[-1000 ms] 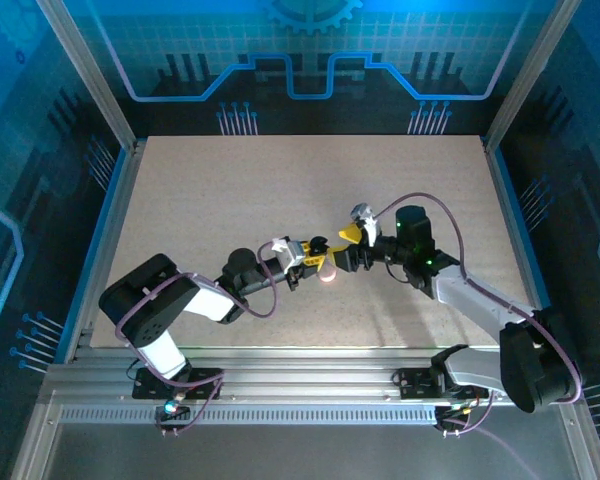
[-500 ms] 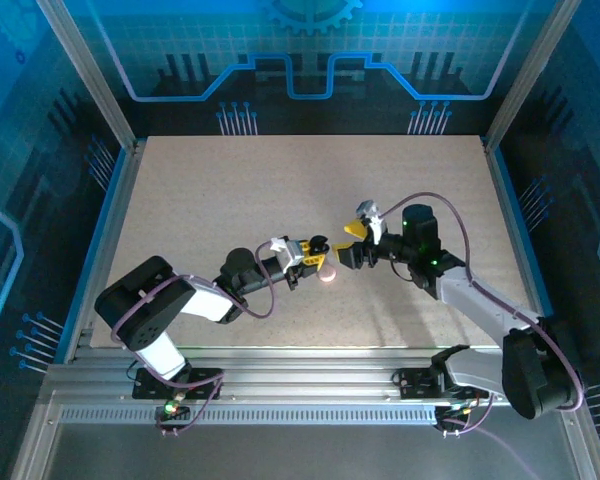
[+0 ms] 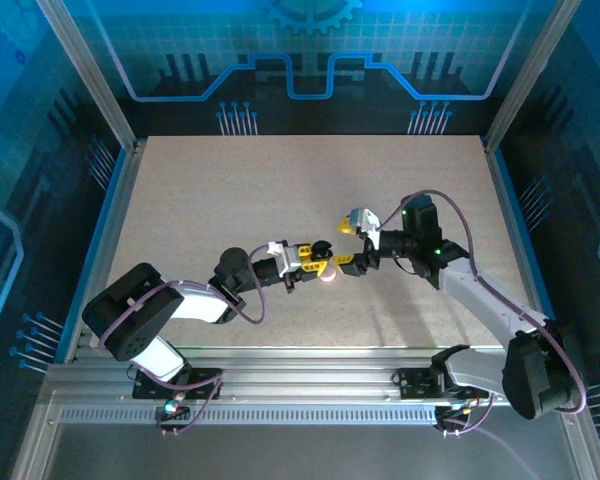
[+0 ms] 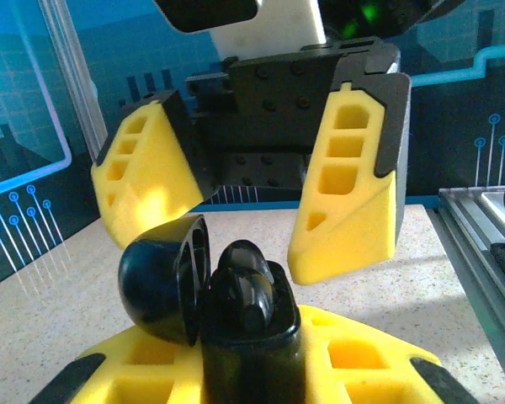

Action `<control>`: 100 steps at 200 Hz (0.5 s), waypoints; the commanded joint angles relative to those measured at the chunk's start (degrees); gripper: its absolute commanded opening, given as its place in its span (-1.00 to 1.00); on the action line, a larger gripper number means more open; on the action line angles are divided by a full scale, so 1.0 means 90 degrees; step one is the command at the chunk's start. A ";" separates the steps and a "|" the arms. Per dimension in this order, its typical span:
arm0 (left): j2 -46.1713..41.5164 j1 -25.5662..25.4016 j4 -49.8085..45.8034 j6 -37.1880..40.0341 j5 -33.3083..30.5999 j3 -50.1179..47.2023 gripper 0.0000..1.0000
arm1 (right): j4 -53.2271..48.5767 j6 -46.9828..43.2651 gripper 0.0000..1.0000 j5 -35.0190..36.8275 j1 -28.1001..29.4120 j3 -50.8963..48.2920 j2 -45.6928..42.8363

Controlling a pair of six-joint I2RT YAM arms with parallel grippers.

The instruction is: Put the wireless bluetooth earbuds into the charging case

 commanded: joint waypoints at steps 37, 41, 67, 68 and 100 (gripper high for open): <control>-0.0175 -0.0043 0.0206 0.0154 0.0237 -0.0100 -0.57 | -0.1547 -0.1107 0.47 -0.0827 0.0311 0.0952 0.0620; -0.0175 -0.0050 0.0213 0.0161 0.0223 -0.0099 -0.57 | -0.1657 -0.1164 0.46 -0.0852 0.0345 0.1010 0.0660; -0.0175 -0.0041 0.0206 0.0207 0.0132 -0.0120 -0.56 | -0.2036 -0.1496 0.36 -0.1021 0.0433 0.1208 0.0821; -0.0175 -0.0046 0.0206 0.0210 0.0127 -0.0119 -0.56 | -0.2038 -0.1500 0.36 -0.1029 0.0435 0.1210 0.0818; -0.0153 -0.0049 0.0206 0.0251 0.0057 -0.0138 -0.55 | -0.2097 -0.1672 0.25 -0.1151 0.0415 0.1119 0.0567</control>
